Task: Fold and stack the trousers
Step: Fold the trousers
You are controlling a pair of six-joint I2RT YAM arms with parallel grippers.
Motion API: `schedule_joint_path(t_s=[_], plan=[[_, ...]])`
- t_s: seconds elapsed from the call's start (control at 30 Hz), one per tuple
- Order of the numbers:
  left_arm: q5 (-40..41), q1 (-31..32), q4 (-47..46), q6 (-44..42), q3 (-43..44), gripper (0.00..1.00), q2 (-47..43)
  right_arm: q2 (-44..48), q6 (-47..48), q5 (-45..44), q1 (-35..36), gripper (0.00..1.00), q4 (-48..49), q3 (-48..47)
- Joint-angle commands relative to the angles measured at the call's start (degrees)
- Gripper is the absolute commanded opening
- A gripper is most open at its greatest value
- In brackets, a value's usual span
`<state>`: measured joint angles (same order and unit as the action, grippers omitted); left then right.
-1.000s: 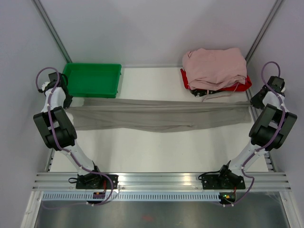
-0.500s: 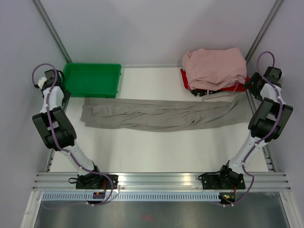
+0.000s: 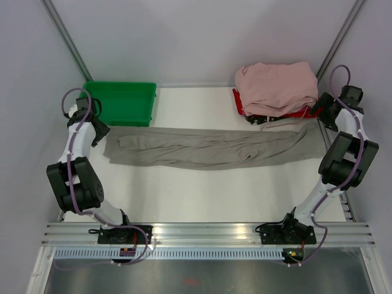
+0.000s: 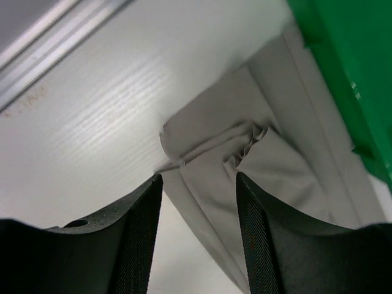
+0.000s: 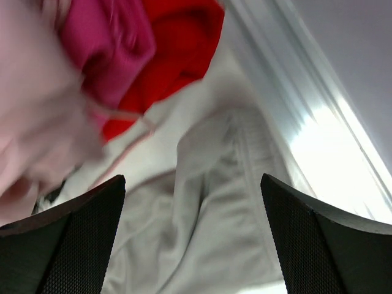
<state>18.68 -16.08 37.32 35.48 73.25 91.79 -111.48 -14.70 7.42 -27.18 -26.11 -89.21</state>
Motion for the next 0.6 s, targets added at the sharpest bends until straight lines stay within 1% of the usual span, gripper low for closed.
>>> schedule_joint_path(t_s=[0.0, 0.1, 0.13, 0.2, 0.23, 0.33, 0.4, 0.47, 0.57], plan=[[-3.9, 2.7, 0.1, 2.7, -3.8, 0.57, -0.6, 7.7, 0.7, -0.6, 1.9, 0.98, 0.0, 5.8], [-2.2, 6.4, 0.5, 5.9, -3.5, 0.55, 2.0, 9.8, 0.7, -0.5, 2.4, 0.98, 0.0, 10.2], [-1.6, 6.6, 0.7, 9.5, -3.6, 0.55, 3.4, 10.3, 0.5, -0.7, 2.4, 0.98, 0.0, 11.0], [-1.0, 6.6, 0.9, 14.0, -4.2, 0.55, 4.4, 11.8, -0.2, -1.1, 2.4, 0.98, 0.3, 13.1], [-1.3, 6.6, -0.2, 17.3, -5.0, 0.54, 4.9, 12.3, -0.5, -1.0, 2.4, 0.98, 0.6, 13.7], [-3.7, 6.6, -3.6, 21.9, -6.5, 0.51, 6.5, 13.7, -0.9, -0.9, 2.4, 0.98, 1.3, 15.3], [-2.9, 6.6, -4.4, 24.1, -6.7, 0.50, 7.3, 14.1, -0.9, -1.2, 2.4, 0.98, 1.4, 15.8], [-1.7, 6.6, -5.9, 24.3, -6.6, 0.49, 8.6, 14.0, -0.8, -1.2, 2.4, 0.98, 1.2, 15.9], [-2.3, 6.6, -7.9, 24.1, -6.1, 0.45, 9.9, 13.7, -0.8, -1.5, 2.4, 0.98, 0.9, 15.5]])
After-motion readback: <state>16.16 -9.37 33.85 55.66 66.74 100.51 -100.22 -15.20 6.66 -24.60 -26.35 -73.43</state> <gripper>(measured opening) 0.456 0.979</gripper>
